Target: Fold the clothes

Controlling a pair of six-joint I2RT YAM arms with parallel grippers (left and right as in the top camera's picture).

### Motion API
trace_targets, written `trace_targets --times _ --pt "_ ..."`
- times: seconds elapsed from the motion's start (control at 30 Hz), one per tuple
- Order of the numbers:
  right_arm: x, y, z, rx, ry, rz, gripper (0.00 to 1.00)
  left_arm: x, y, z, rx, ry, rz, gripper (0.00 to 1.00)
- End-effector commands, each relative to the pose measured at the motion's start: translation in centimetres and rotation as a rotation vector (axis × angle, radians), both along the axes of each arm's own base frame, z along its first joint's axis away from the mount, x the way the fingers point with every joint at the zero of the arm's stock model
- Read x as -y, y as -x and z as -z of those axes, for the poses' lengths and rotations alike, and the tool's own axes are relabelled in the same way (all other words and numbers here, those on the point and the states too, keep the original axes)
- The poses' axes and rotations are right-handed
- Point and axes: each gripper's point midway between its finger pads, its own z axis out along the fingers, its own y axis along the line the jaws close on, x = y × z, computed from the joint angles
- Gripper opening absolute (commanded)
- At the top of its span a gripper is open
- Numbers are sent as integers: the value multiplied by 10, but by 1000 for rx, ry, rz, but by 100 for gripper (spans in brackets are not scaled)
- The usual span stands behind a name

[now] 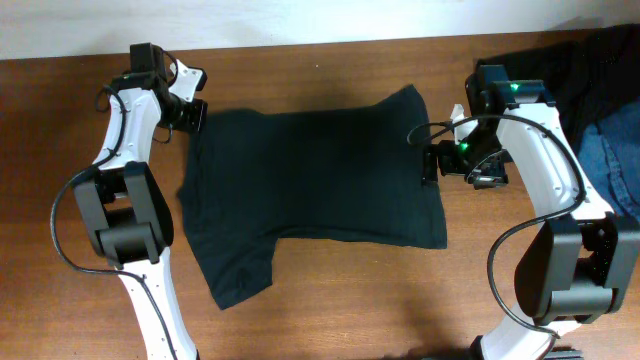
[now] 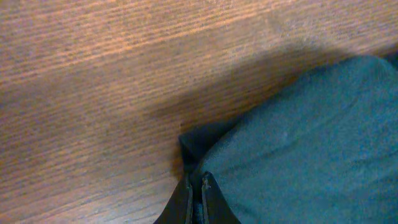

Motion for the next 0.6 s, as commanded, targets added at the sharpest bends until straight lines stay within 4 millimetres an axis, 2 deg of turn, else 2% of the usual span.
trace_targets --times 0.0,0.27,0.4,0.57 --pt "-3 1 -6 20 -8 -1 99 2 0 2 -13 16 -9 1" --pt "-3 1 -6 20 -8 -1 99 3 10 -2 -51 20 -10 1" --pt "-3 1 -6 20 -8 -1 99 4 9 -17 -38 35 -58 1" --pt "-3 1 -6 20 -9 -1 99 15 7 -40 2 35 -44 1"
